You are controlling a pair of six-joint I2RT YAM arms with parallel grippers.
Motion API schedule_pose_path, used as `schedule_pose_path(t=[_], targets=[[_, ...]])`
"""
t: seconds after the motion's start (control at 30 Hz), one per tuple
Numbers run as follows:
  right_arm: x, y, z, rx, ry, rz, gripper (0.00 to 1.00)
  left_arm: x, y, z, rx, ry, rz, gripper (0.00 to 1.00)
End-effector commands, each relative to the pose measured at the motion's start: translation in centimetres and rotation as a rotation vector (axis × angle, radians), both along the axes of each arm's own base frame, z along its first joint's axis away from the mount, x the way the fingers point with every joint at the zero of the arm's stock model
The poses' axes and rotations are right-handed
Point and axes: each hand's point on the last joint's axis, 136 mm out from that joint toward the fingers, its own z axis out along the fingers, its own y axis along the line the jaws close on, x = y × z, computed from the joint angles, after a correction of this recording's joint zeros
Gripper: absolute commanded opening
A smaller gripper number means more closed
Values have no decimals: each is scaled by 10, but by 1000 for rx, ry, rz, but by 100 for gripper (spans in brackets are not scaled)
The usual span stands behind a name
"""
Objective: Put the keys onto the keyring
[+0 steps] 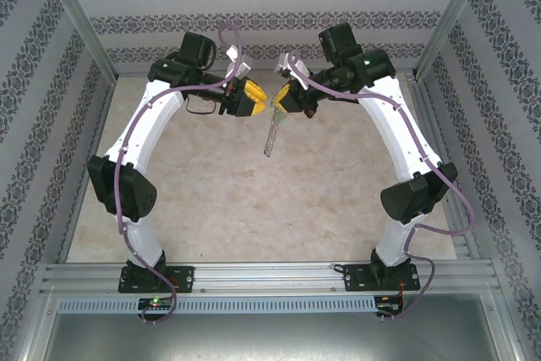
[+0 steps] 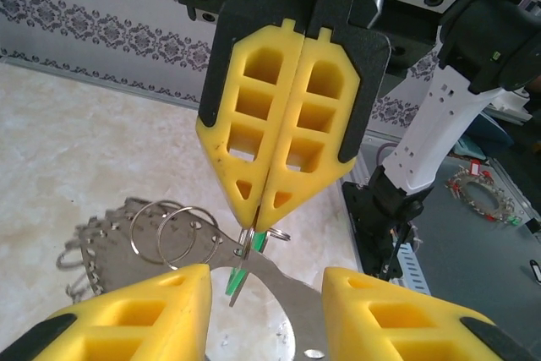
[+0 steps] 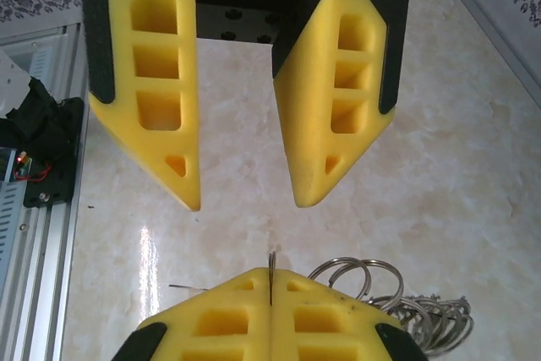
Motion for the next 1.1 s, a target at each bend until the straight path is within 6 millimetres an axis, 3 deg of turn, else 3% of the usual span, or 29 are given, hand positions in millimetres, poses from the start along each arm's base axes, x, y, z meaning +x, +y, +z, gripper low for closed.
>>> schedule_pose_path(t=[0.0, 0.87, 1.07], targets=[[-10, 10, 15, 55, -20, 64, 0, -2, -2, -1, -25, 13, -38, 39], [-9, 16, 12, 66, -11, 78, 0, -7, -18, -4, -42, 23, -92, 36], [-9, 16, 12, 65, -14, 76, 0, -9, -22, -5, -44, 26, -107, 29]])
